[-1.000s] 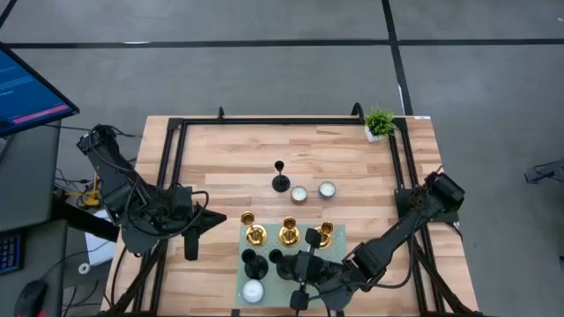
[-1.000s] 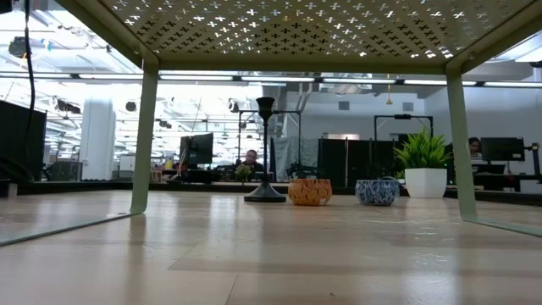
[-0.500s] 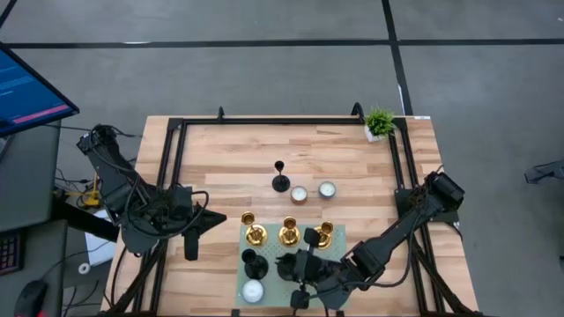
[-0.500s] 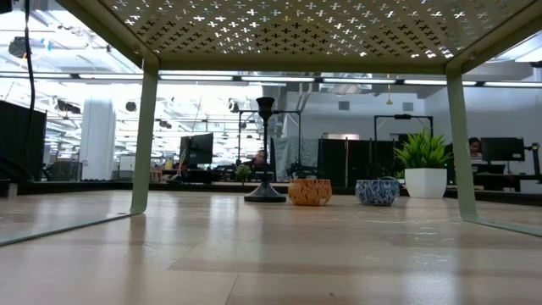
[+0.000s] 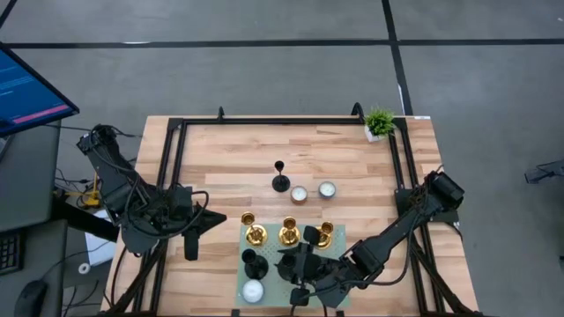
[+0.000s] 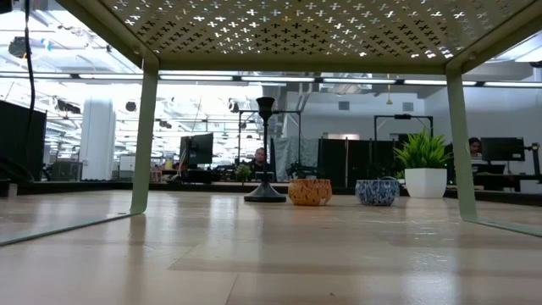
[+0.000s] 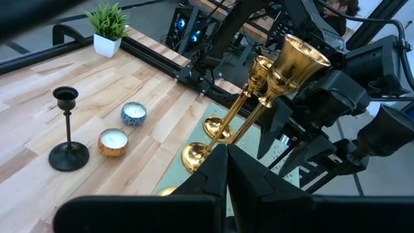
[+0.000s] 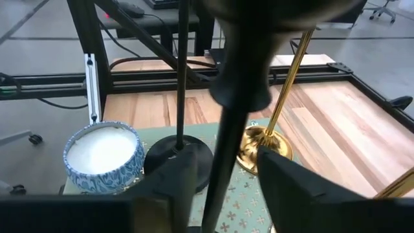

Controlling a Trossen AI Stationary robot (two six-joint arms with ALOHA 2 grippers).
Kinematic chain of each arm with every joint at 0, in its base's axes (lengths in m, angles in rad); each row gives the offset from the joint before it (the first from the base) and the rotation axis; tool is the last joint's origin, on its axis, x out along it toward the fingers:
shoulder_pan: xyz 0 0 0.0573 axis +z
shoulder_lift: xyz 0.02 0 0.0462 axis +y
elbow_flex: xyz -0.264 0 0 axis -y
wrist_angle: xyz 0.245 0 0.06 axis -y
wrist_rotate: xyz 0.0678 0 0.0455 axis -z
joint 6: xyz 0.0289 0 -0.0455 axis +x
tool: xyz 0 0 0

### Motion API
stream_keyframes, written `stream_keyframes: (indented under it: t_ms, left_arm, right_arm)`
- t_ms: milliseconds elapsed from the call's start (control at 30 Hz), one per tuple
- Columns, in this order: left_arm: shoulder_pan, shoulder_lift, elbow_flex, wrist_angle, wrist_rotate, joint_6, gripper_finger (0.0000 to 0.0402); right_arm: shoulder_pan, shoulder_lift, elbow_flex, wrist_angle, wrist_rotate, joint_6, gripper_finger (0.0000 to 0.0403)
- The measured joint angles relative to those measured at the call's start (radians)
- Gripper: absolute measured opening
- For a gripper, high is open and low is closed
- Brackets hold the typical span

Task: Pick & Place candle stick holders
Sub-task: Adjust the gold candle holder on the shelf

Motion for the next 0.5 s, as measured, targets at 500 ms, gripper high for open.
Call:
stream_keyframes:
  t_ms: [500]
  left_arm:
    - [0.000, 0.000, 0.000, 0.008, 0.000, 0.018, 0.0009]
  right_arm:
    - [0.034, -0.072, 0.001, -0.054, -0.001, 0.006, 0.0241]
